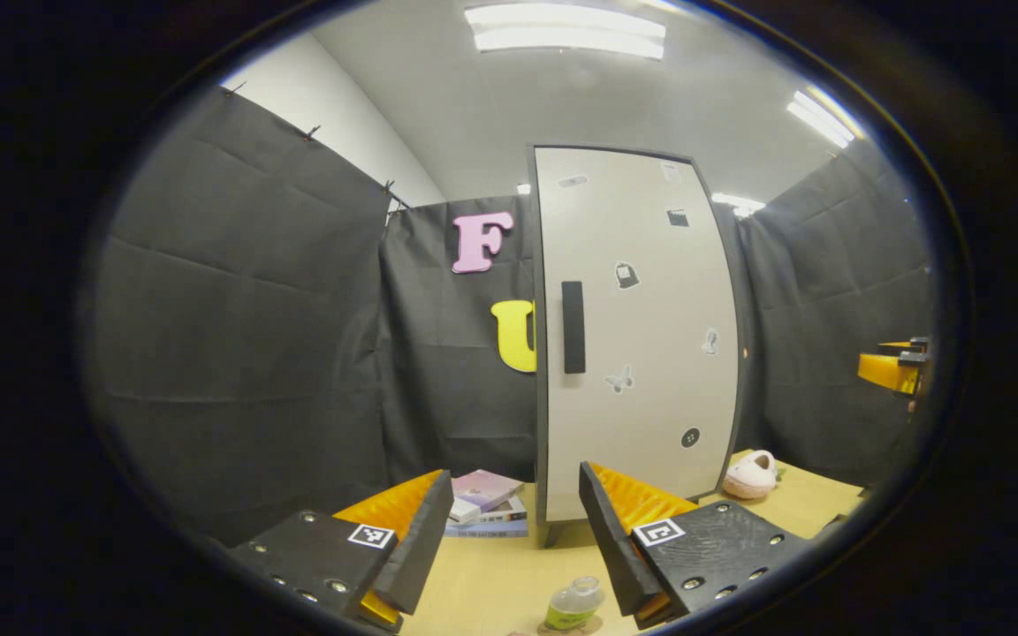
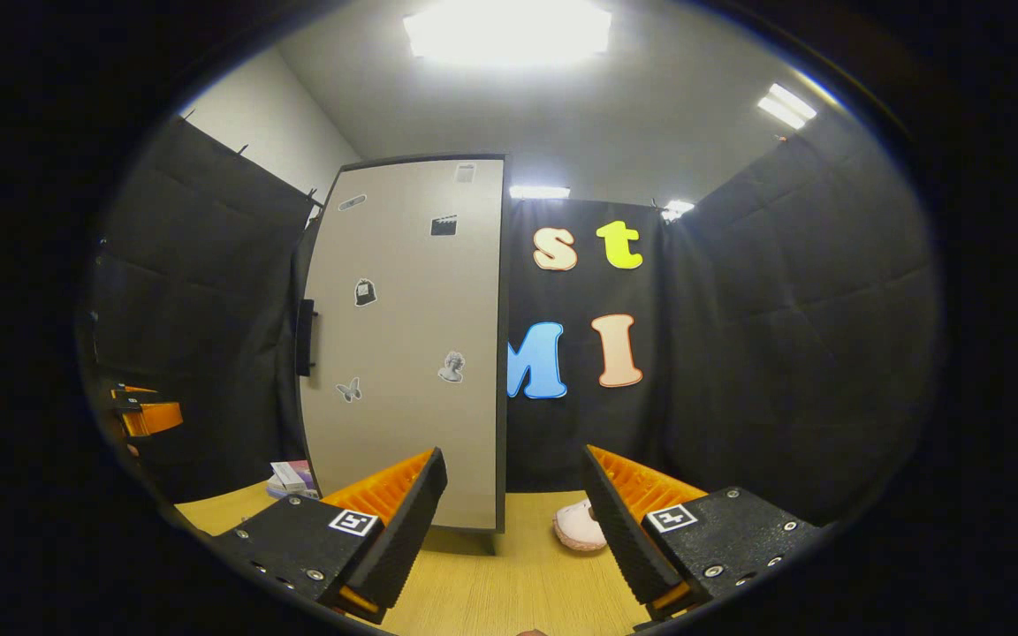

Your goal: Open the cabinet door with the right hand, grasp the bottle in the cabinet with the left hand and place it on the coaster, then close the cabinet door with the right hand.

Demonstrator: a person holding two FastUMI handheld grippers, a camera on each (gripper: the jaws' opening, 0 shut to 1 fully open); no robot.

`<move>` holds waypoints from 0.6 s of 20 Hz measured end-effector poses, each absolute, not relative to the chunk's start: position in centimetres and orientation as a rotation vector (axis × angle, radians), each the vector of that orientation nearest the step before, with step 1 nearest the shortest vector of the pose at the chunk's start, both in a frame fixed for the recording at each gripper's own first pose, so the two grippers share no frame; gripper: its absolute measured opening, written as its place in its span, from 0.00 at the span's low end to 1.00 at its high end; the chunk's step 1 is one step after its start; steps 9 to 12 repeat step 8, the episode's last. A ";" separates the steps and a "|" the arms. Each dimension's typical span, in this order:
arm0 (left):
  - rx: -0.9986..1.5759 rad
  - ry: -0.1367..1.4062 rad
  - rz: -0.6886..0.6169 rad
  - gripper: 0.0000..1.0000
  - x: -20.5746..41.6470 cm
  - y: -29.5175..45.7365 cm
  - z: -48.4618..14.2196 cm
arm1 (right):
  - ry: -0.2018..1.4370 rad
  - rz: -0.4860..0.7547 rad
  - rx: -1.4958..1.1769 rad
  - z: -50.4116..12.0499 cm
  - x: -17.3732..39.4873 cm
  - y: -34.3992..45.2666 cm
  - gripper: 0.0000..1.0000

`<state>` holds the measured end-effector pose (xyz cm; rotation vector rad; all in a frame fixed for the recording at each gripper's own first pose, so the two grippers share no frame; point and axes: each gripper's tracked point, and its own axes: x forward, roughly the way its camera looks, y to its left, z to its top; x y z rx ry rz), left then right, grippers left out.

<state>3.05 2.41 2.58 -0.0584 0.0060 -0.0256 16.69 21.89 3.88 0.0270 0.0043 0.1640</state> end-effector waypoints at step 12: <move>-0.054 0.009 -0.022 0.82 3.2 2.5 2.4 | 0.005 0.165 0.028 3.8 17.0 22.1 0.94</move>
